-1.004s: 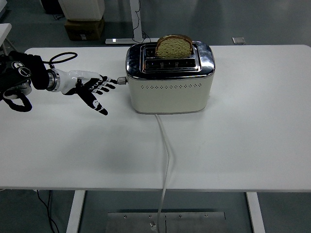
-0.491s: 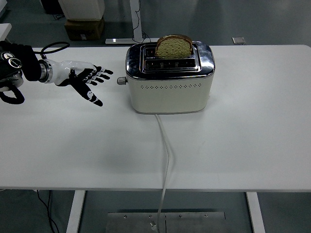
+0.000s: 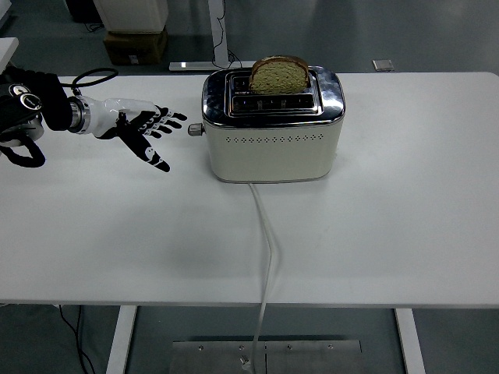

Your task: Press down toaster

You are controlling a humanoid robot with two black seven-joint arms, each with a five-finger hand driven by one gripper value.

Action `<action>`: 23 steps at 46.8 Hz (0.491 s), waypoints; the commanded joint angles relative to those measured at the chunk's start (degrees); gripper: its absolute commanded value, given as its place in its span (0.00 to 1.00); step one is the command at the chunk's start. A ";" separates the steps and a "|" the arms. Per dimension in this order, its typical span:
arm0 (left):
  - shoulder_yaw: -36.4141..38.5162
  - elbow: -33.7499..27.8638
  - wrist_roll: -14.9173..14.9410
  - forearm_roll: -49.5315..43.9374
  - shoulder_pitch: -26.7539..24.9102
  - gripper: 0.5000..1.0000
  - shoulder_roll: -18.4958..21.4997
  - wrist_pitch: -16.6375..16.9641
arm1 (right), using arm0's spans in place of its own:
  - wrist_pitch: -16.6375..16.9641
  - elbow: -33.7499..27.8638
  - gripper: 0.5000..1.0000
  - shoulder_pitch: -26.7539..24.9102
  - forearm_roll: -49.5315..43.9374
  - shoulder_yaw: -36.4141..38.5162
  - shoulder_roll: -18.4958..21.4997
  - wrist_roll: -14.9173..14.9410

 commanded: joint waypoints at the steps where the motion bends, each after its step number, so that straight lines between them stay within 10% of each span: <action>1: 0.01 -0.01 -0.01 0.00 0.00 1.00 -0.09 0.01 | 0.00 0.00 1.00 0.00 0.00 0.00 0.00 0.00; 23: 0.01 -0.01 -0.01 0.00 0.09 1.00 -1.41 0.01 | 0.00 0.00 1.00 0.00 0.00 0.00 0.00 0.00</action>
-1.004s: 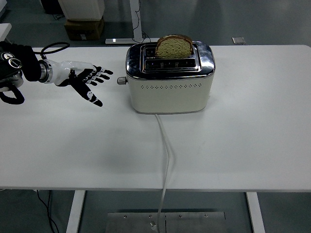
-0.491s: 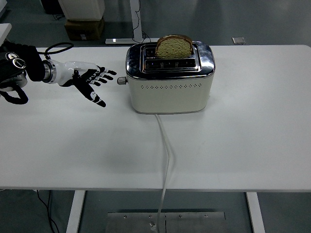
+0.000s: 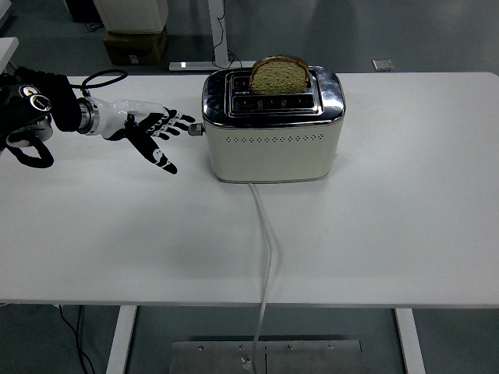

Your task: Press down toaster

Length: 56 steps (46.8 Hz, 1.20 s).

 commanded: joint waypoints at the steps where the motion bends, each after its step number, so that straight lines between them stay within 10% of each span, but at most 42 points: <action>1: 0.00 0.02 0.00 0.00 0.16 1.00 -0.04 -0.01 | 0.00 0.00 1.00 0.00 0.00 0.00 0.00 0.00; 56: 0.09 0.11 0.00 0.09 2.44 1.00 -1.27 1.14 | 0.00 0.00 1.00 0.00 0.00 0.09 0.00 0.00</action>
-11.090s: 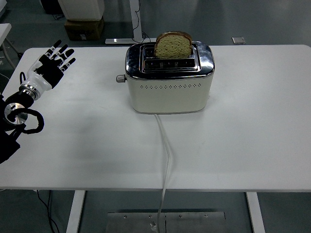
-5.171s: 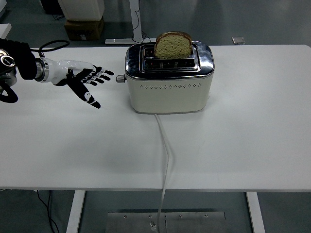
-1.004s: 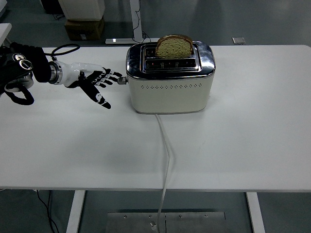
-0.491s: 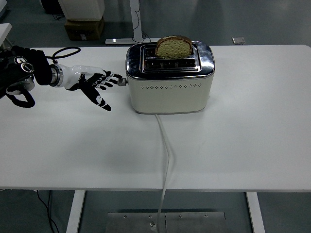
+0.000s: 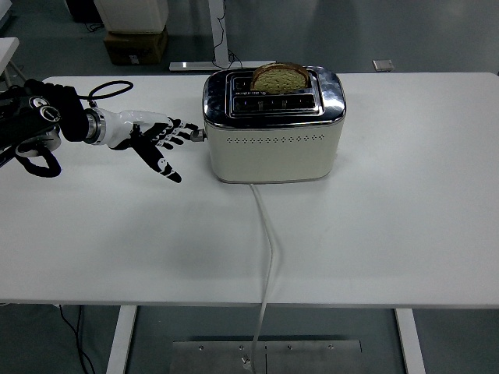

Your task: Press down toaster

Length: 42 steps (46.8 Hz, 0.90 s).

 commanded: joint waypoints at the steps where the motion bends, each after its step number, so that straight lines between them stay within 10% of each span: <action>1: -0.01 -0.01 -0.03 -0.01 0.39 1.00 0.00 0.56 | -0.02 0.00 1.00 0.00 -0.05 0.00 0.00 0.00; 42: -0.01 1.31 -0.03 -0.01 2.59 1.00 -1.14 1.00 | -0.02 0.00 1.00 0.00 0.04 0.00 0.00 0.00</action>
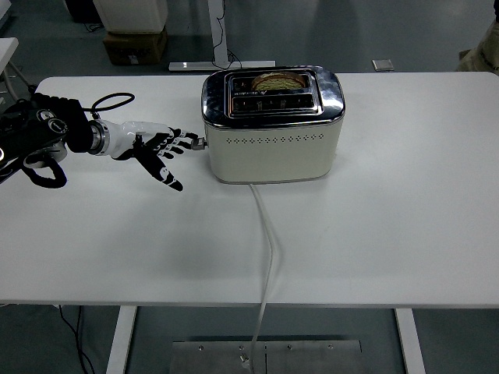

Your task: Press down toaster

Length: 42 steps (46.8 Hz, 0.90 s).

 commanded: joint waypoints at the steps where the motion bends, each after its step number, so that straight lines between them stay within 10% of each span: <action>1: 0.03 0.10 0.03 0.01 0.30 1.00 0.01 0.00 | 0.00 0.00 1.00 0.00 0.05 0.00 0.00 0.00; 42: -0.23 0.36 -0.06 -0.08 3.73 1.00 1.41 0.70 | 0.00 0.00 1.00 0.00 -0.04 -0.09 0.00 0.00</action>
